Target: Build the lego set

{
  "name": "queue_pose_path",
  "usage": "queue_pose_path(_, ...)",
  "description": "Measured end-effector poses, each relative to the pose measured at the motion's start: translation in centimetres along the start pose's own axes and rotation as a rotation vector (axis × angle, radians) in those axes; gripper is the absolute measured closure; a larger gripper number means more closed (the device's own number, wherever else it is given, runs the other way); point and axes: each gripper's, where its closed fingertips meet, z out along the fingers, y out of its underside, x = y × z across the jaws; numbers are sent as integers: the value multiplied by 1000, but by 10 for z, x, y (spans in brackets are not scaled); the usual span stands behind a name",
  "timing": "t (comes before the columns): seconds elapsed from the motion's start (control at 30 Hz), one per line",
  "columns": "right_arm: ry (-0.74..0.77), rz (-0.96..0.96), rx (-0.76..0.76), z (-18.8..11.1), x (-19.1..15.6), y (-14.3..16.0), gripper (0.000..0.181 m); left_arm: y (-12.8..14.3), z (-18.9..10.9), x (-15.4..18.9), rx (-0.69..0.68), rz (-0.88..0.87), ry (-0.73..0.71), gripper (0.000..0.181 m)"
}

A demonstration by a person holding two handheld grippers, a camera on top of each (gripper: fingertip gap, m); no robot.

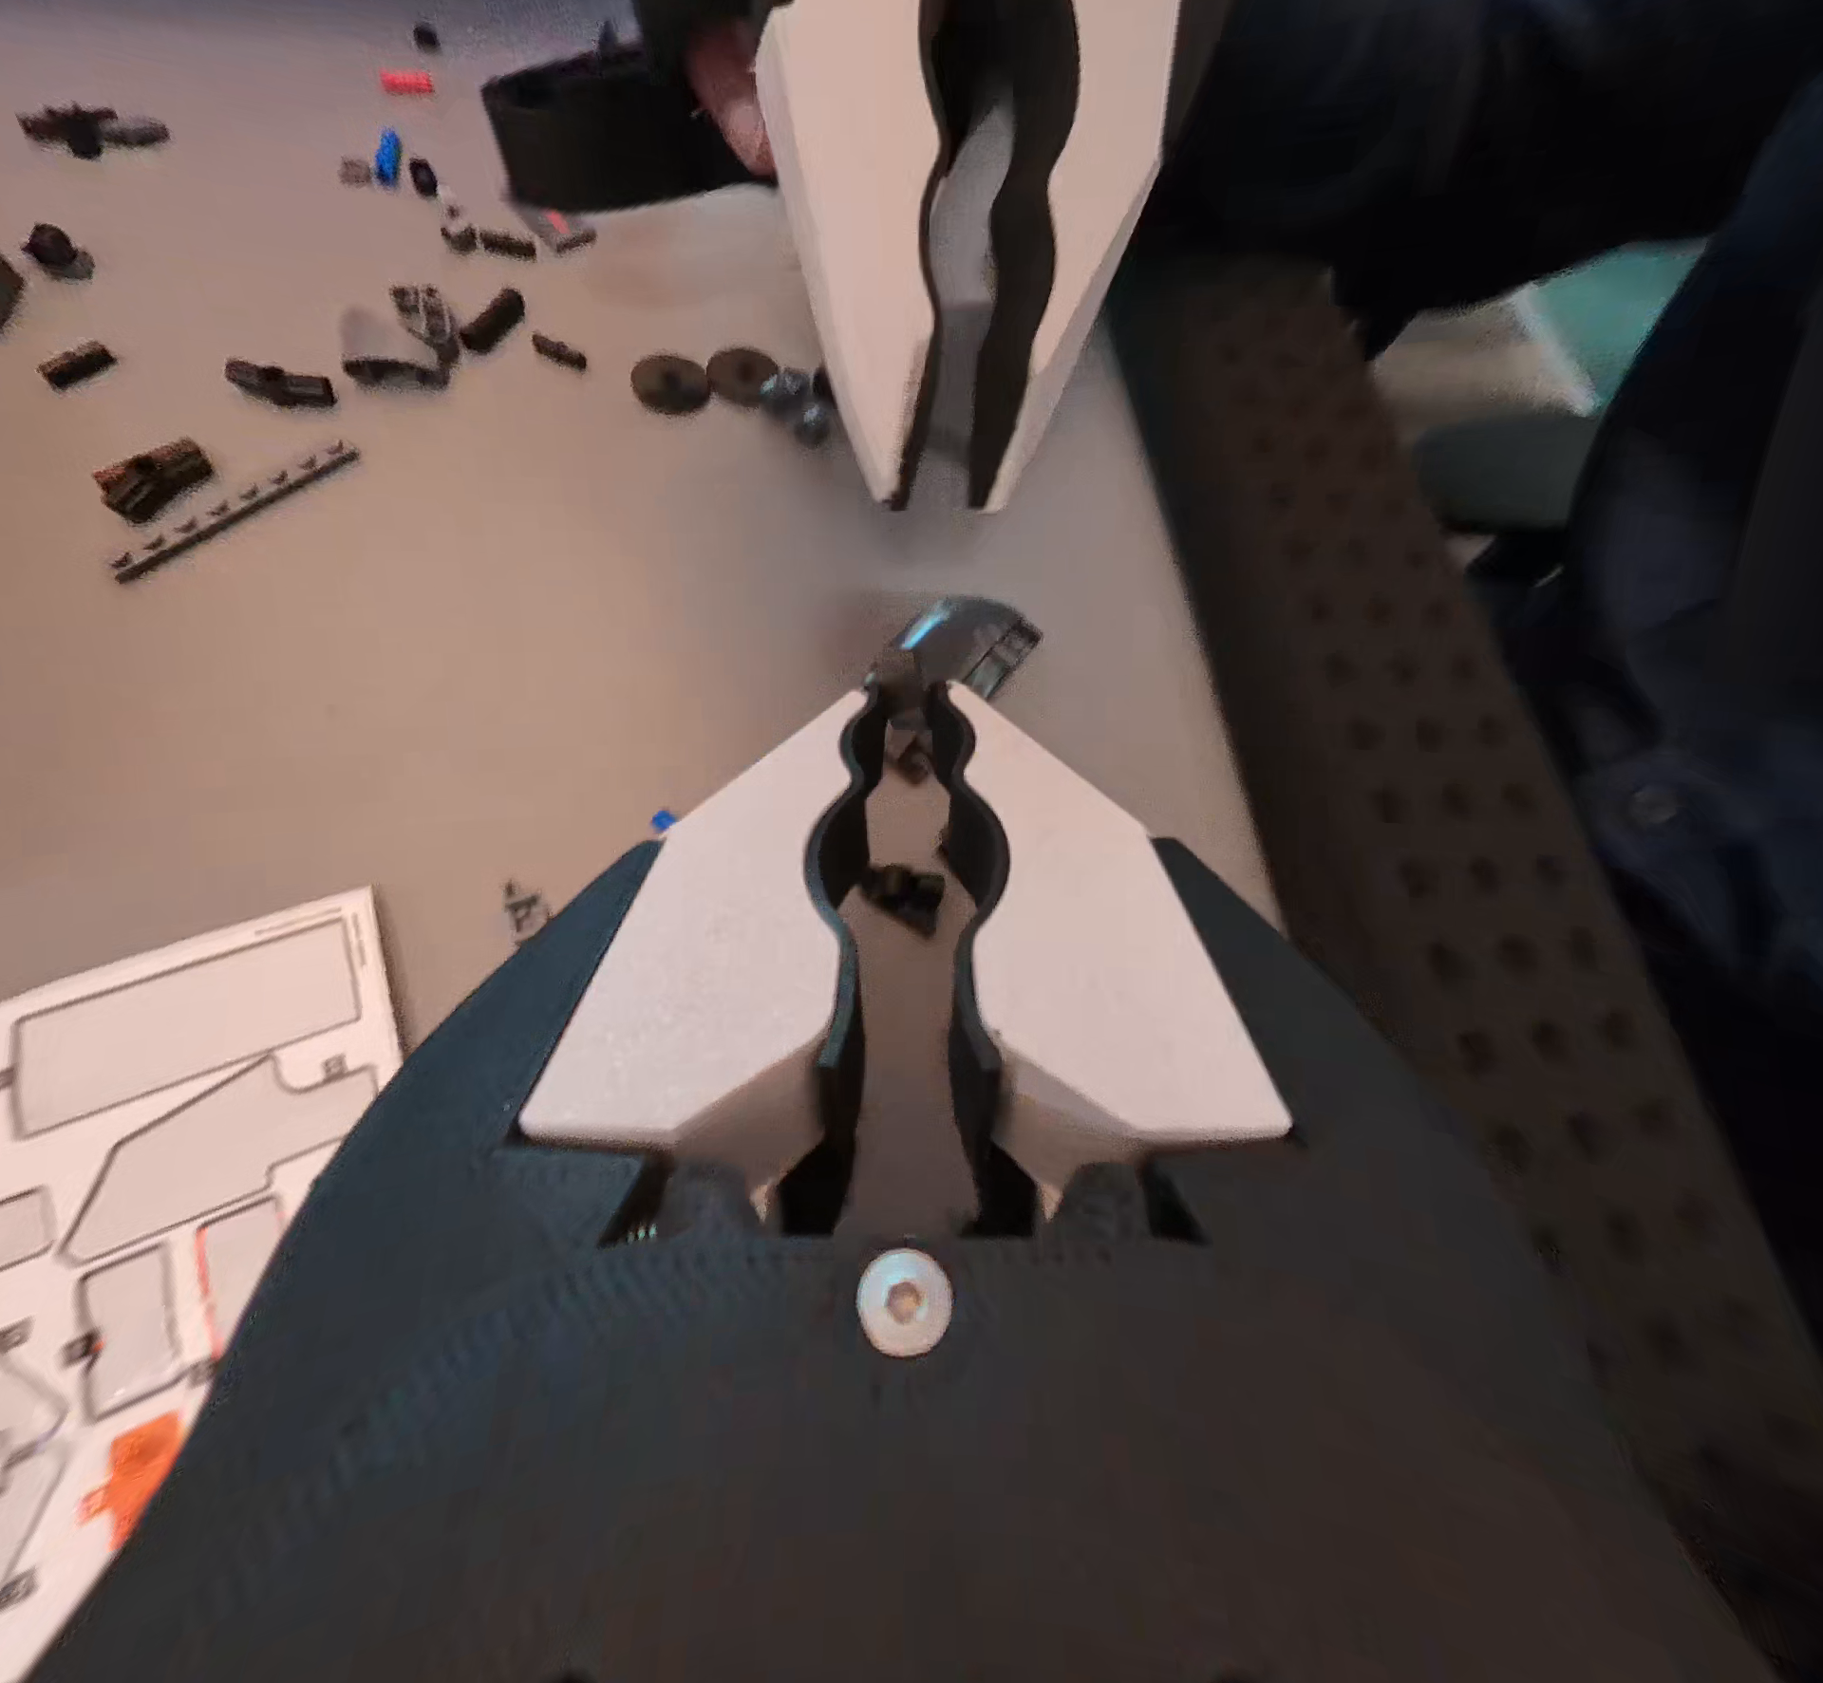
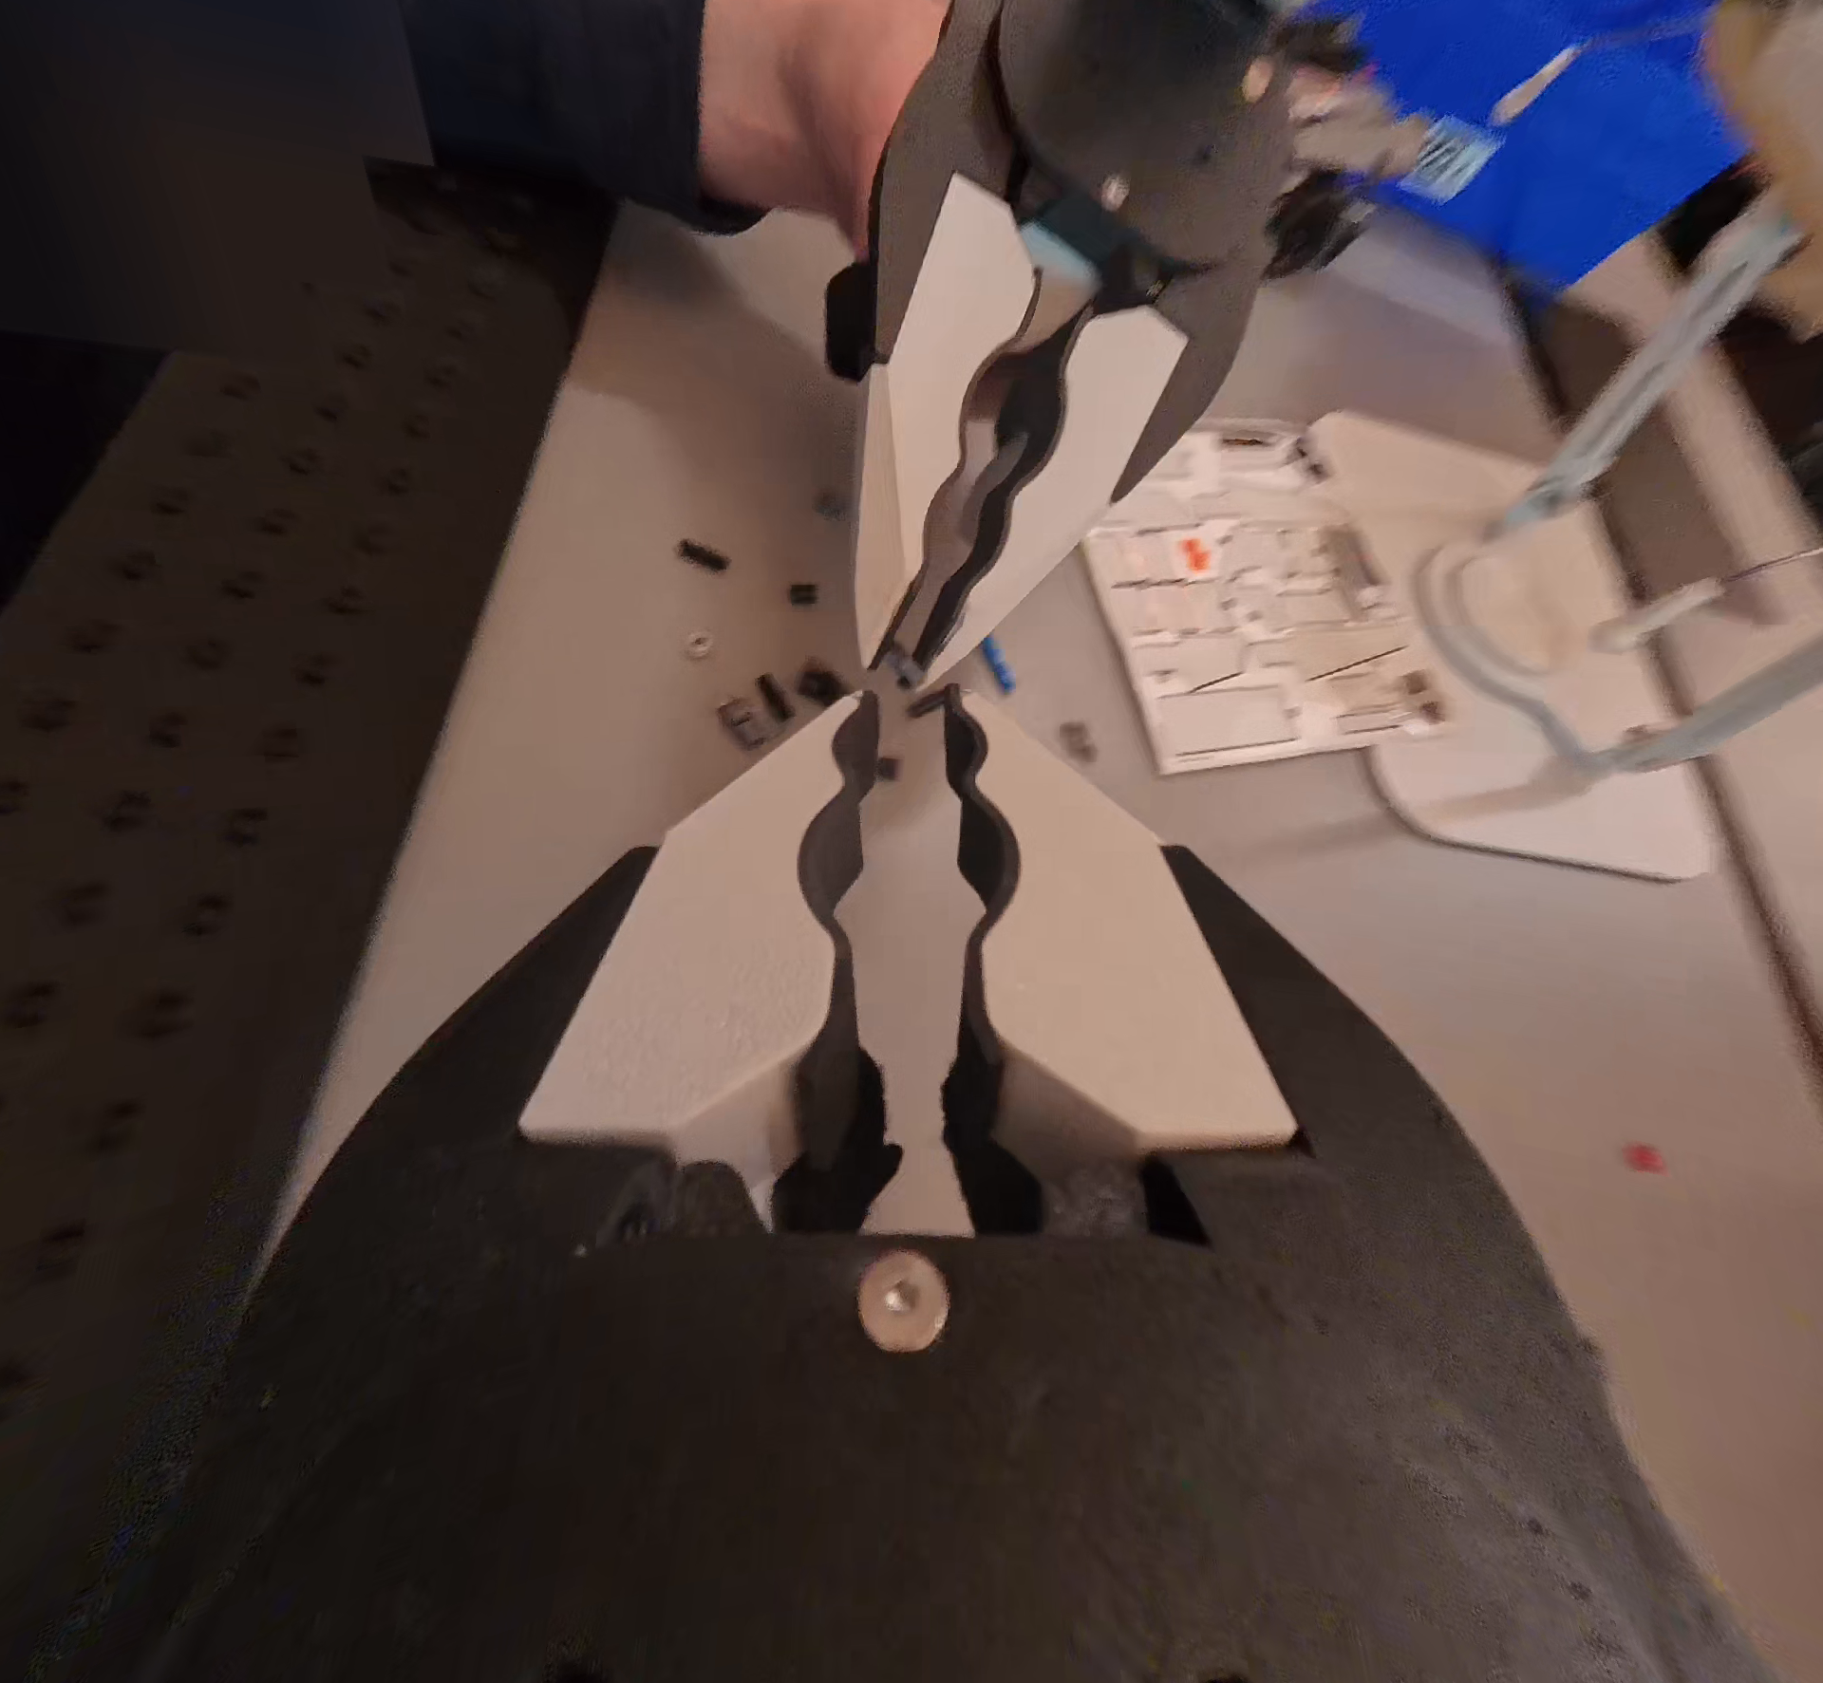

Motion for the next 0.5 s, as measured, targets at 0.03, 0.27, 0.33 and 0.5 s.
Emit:
queue_pose_path(0.03,-70,43,-42,3,-9,8,167,6,2,-2,-47,27,-28,175)
queue_pose_path(0.27,-306,126,-227,16,-52,35,135,16,9,5,-133,69,-24,175)
queue_pose_path(0.33,-287,151,-305,21,-51,45,123,20,11,2,-152,72,-39,175)
queue_pose_path(0.5,-282,183,-444,32,-53,70,123,19,12,2,-157,94,-54,175)
